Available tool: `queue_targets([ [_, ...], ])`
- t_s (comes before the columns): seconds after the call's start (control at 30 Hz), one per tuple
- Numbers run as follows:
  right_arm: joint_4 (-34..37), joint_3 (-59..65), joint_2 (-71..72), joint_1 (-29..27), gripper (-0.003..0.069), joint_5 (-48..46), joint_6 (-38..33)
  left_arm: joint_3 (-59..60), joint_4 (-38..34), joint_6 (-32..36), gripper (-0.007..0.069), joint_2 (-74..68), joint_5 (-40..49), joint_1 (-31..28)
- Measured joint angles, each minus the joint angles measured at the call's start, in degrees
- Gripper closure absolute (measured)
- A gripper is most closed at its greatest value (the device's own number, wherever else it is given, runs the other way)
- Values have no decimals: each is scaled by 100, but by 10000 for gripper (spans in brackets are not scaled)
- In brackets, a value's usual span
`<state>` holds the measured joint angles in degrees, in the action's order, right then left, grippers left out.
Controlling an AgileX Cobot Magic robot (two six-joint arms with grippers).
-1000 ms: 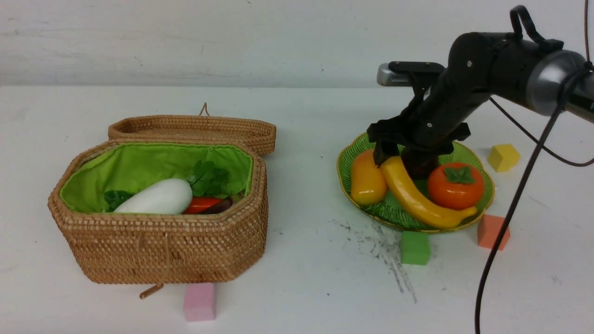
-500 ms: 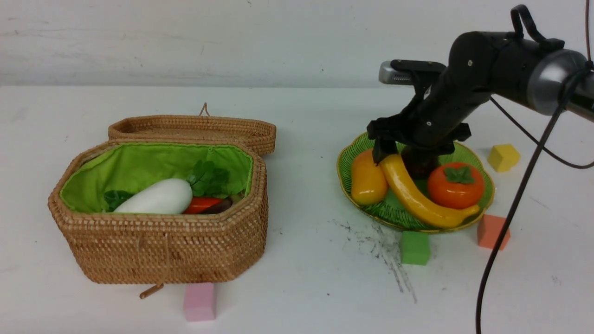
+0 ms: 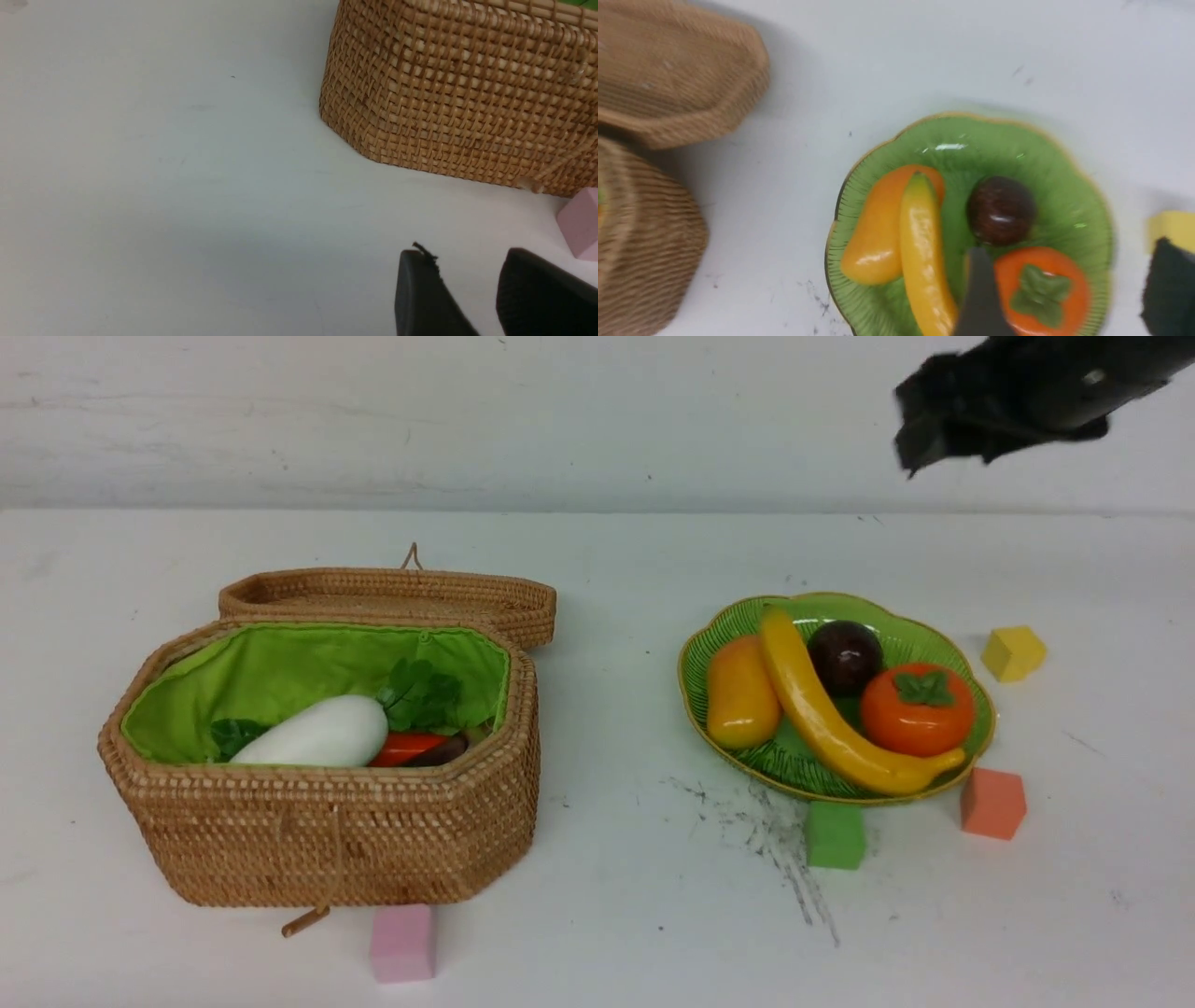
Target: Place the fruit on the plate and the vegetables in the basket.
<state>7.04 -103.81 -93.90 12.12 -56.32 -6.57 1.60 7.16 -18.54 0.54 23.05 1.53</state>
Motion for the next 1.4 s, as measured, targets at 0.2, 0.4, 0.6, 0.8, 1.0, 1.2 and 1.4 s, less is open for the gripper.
queue_targets([
  [0.2, 26, 355, 1060, -88, 512, -180, -27, 0, 0, 0, 386, 0, 0, 0],
  [0.4, 47, 1831, 2344, -88, 667, -271, -27, 0, 0, 0, 386, 0, 0, 0],
  [0.6, 47, 3564, 3848, -88, 667, -301, -27, 0, 0, 0, 386, 0, 0, 0],
  [0.8, 47, 4599, 4959, -88, 666, -450, -27, 0, 0, 0, 386, 0, 0, 0],
  [1.0, 64, 5006, 5761, -88, 664, -988, -27, 0, 0, 0, 386, 0, 0, 0],
  [1.2, 64, 5033, 6170, -88, 660, -1582, -27, 0, 0, 0, 386, 0, 0, 0],
  [1.4, 39, 5056, 6341, -187, 660, -1600, -179, 0, 0, 0, 386, 0, 0, 0],
])
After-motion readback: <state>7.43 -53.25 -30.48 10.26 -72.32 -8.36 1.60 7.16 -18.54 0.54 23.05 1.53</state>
